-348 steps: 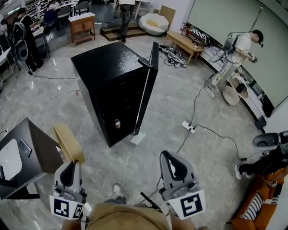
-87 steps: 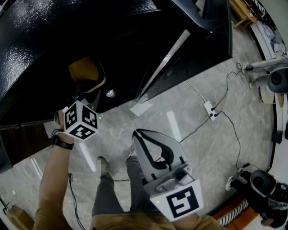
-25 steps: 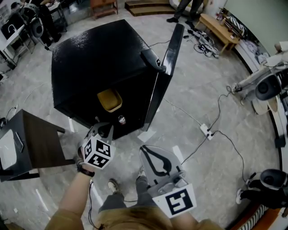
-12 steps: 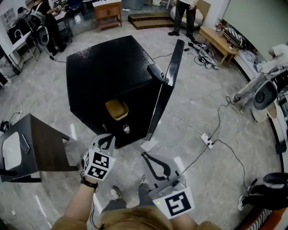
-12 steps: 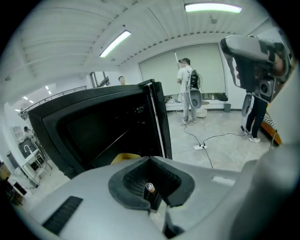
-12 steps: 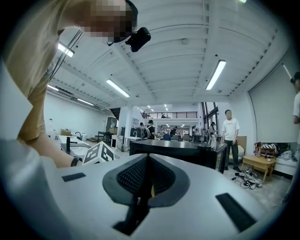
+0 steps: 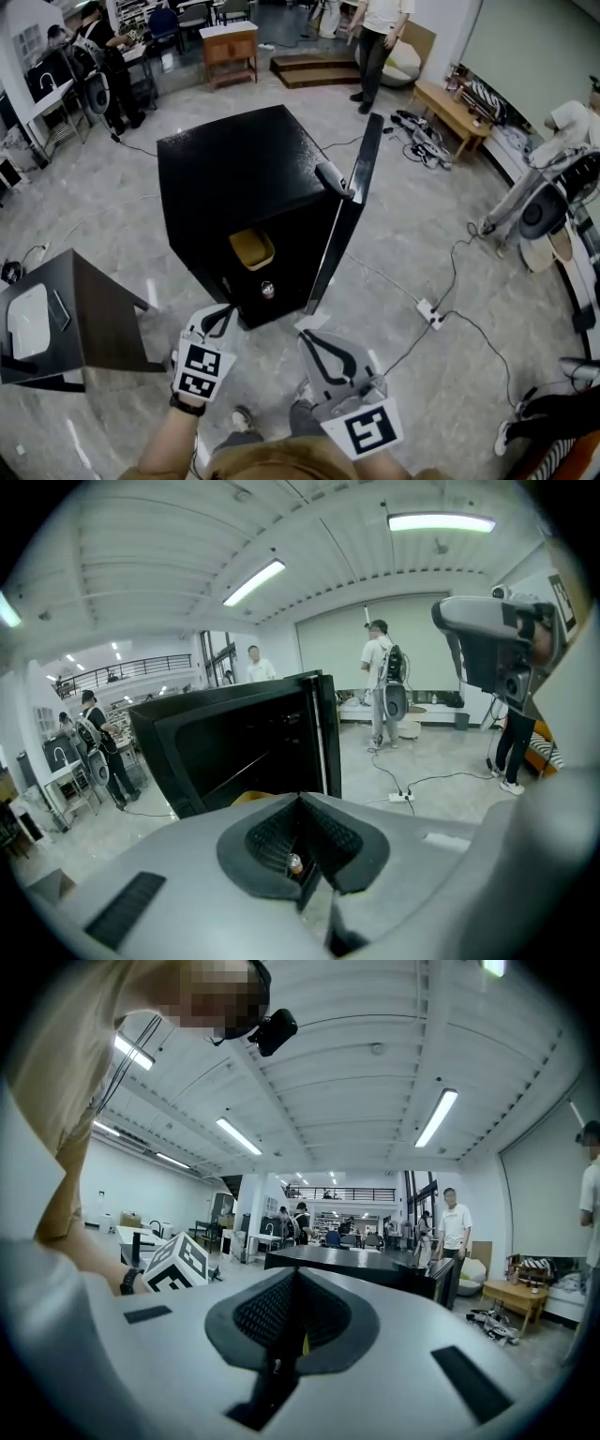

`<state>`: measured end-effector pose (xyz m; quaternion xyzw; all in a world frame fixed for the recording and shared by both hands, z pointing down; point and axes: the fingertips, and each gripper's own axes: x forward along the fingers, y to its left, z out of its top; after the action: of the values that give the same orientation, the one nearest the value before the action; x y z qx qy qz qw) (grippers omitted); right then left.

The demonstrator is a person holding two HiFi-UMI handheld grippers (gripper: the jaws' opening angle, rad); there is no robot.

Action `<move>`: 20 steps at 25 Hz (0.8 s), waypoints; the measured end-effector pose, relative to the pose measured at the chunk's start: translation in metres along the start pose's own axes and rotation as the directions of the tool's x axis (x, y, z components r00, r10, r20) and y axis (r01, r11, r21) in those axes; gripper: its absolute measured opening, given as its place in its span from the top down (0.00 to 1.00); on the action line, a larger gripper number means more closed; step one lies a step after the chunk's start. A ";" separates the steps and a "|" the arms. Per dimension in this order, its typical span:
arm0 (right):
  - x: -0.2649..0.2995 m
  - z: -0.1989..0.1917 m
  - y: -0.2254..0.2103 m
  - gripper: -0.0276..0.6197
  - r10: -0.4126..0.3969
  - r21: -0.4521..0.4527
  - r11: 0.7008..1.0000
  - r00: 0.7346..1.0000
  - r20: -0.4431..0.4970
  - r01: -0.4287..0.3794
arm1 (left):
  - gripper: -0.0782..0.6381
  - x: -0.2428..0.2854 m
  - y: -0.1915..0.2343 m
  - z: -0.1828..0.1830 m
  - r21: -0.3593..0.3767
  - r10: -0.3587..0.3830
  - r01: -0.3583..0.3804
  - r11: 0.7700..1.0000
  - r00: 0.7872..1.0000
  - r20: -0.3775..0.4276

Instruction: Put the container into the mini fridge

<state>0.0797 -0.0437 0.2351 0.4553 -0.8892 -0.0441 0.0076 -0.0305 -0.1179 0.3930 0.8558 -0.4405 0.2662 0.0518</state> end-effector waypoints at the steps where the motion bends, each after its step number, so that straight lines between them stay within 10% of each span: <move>1: -0.001 0.002 0.001 0.95 0.000 -0.007 1.000 1.000 -0.003 0.000 | 0.89 -0.006 0.000 0.003 -0.008 0.002 -0.001 1.000 1.000 0.012; 20: 0.001 0.040 0.027 0.95 0.021 -0.073 0.997 0.999 0.039 -0.018 | 0.89 -0.100 0.028 0.056 -0.105 0.034 -0.012 0.994 0.977 0.209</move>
<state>0.0550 -0.0258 0.1980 0.4452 -0.8913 -0.0852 0.0069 -0.0770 -0.0802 0.2912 0.8703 -0.4665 0.1514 0.0461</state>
